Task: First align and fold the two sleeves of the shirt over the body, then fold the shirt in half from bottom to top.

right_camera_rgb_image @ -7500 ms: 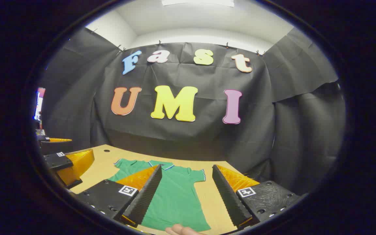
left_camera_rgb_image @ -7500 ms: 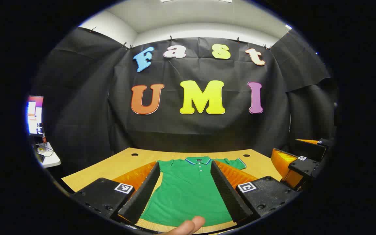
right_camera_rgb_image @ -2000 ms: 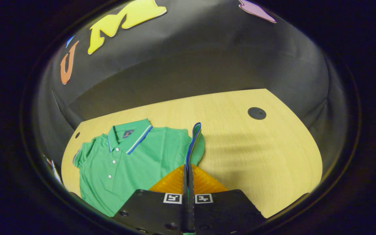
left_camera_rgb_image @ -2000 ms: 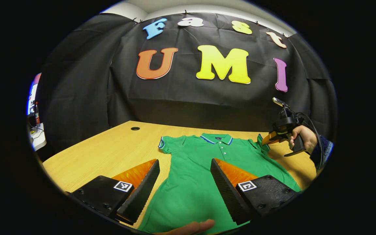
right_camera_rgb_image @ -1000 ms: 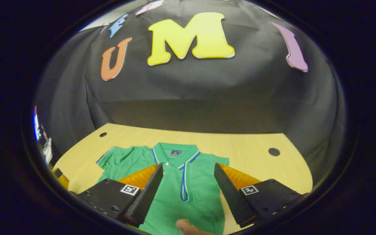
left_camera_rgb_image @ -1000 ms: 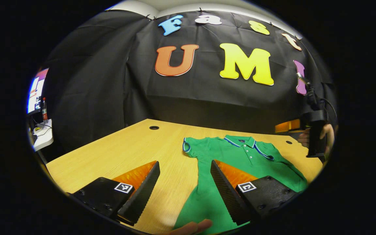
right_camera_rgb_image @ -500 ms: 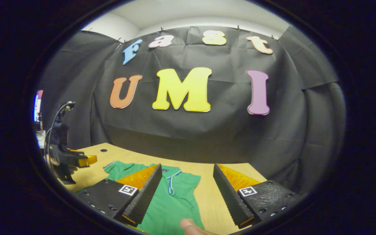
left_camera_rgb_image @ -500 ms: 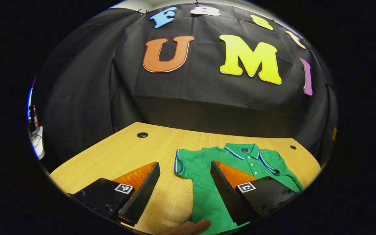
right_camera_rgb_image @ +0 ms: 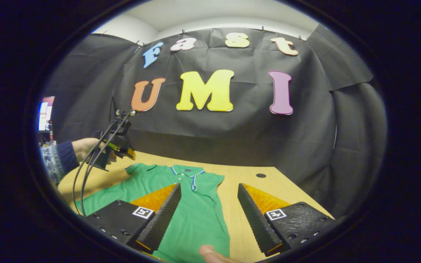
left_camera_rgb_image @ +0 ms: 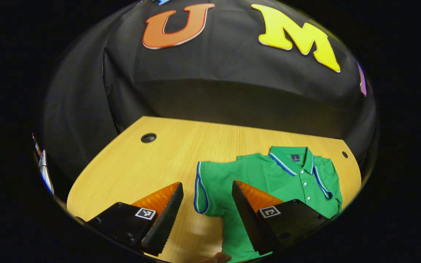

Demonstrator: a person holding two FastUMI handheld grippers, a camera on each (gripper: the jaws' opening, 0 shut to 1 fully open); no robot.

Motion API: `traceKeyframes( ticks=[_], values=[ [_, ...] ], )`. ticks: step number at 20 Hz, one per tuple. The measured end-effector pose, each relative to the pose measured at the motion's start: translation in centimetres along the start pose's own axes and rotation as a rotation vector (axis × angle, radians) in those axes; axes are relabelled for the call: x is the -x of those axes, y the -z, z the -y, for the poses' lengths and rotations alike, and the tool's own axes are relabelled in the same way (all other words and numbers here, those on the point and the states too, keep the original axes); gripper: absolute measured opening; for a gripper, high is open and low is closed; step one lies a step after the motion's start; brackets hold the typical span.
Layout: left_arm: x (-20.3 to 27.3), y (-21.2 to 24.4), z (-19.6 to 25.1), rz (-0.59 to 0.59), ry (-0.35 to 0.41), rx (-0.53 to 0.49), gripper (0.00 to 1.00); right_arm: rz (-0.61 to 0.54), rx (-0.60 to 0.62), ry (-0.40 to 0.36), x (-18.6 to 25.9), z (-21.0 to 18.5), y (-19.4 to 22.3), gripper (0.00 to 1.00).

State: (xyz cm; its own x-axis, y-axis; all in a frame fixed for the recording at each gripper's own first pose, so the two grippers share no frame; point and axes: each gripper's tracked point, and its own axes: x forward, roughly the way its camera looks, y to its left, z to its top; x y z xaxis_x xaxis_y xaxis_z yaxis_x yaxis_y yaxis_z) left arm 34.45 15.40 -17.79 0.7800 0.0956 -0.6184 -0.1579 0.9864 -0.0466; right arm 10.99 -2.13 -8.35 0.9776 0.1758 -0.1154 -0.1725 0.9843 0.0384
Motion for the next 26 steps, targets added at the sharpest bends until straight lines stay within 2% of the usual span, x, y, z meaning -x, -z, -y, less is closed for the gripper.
traceKeyframes(
  ticks=[3,4,7,8,10,12,16,18,21,22,23,26],
  values=[
    [-2.0,2.1,-0.2,-0.108,0.004,0.002,0.71,0.028,-0.009,0.024,0.5,1.7,0.0,0.95],
    [-2.4,2.5,-0.5,-0.128,-0.012,-0.02,0.59,0.022,-0.024,0.023,0.5,2.0,0.5,0.95],
    [-3.1,3.0,-0.9,-0.154,-0.047,-0.082,0.44,-0.004,-0.082,0.021,0.3,3.2,1.8,0.97],
    [-3.2,3.1,-1.0,-0.164,-0.059,-0.1,0.19,-0.016,-0.09,0.023,0.4,3.6,2.3,0.95],
    [-3.5,3.2,-1.3,-0.179,-0.089,-0.149,0.12,-0.033,-0.083,0.038,0.4,4.6,3.1,0.95],
    [-3.4,2.6,-0.7,-0.161,-0.087,-0.145,0.03,-0.036,-0.078,0.054,0.8,5.6,3.5,0.95],
    [-2.0,0.9,0.5,-0.119,-0.084,-0.141,0.03,-0.033,-0.116,0.062,1.0,6.7,3.7,0.95],
    [-1.1,0.1,2.3,-0.097,-0.052,-0.136,0.03,-0.037,-0.13,0.054,0.9,6.6,3.9,0.95],
    [-0.7,-0.5,3.1,-0.094,-0.059,-0.192,0.03,-0.051,-0.124,0.055,0.8,6.8,4.4,0.93],
    [-1.2,-0.3,2.8,-0.1,-0.05,-0.215,0.03,-0.053,-0.115,0.054,0.9,6.8,4.5,0.95],
    [-1.5,0.1,2.2,-0.117,-0.061,-0.223,0.04,-0.054,-0.107,0.055,1.0,6.8,4.7,0.95],
    [-2.8,1.6,0.1,-0.153,-0.092,-0.207,0.98,-0.056,-0.12,0.064,1.0,7.3,4.6,0.93]
  ],
)
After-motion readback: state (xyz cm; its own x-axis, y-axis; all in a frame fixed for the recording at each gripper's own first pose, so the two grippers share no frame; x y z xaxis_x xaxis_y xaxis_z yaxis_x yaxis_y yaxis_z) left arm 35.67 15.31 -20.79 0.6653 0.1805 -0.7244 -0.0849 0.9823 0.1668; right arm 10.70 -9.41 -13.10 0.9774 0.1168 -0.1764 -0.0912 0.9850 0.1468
